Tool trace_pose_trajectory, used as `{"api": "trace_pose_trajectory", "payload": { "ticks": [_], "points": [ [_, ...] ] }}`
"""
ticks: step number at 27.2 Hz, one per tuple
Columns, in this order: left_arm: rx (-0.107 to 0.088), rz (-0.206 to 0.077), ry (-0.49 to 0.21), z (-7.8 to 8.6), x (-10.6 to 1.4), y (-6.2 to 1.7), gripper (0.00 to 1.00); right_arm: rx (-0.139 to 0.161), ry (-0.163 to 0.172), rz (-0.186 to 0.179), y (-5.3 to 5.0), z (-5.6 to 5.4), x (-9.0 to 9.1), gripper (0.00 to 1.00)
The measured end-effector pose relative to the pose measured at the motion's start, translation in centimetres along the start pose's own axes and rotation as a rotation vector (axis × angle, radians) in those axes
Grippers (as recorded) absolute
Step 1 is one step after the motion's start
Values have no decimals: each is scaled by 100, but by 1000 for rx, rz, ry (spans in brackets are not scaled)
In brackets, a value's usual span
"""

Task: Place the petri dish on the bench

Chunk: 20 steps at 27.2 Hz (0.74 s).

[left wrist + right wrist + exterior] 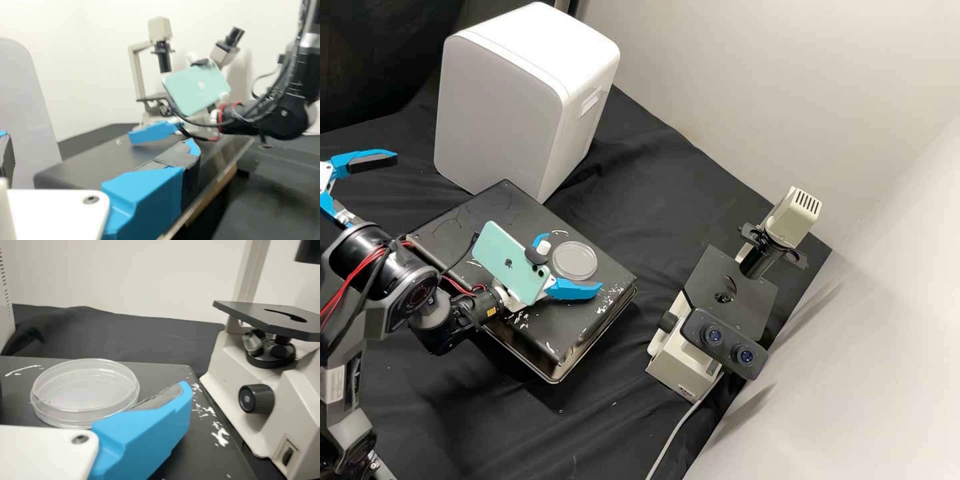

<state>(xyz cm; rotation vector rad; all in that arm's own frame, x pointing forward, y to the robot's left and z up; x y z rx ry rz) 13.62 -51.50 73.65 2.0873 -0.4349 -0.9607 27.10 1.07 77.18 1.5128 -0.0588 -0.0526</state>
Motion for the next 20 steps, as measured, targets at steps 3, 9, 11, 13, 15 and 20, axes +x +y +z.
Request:
{"api": "trace_pose_trajectory", "payload": {
  "ticks": [3, 9, 11, 13, 15, 20],
  "points": [
    [7, 39, 14, 1, -22, 65, 100, 17, 1, 6, 36, -6, -67, 100],
    [32, 102, 8, 31, -69, 176, 100, 43, 4, 29, 123, -10, -178, 100],
    [42, 125, 11, 33, -89, 215, 100, 45, 5, 34, 134, -15, -188, 100],
    [53, 151, 17, 33, -116, 258, 100, 45, 6, 34, 137, -17, -189, 100],
    [65, 189, 22, 43, -159, 317, 100, 45, 6, 34, 137, -17, -189, 100],
    [85, 252, 24, 69, -217, 414, 100, 45, 6, 34, 137, -17, -189, 100]
  ]
}}
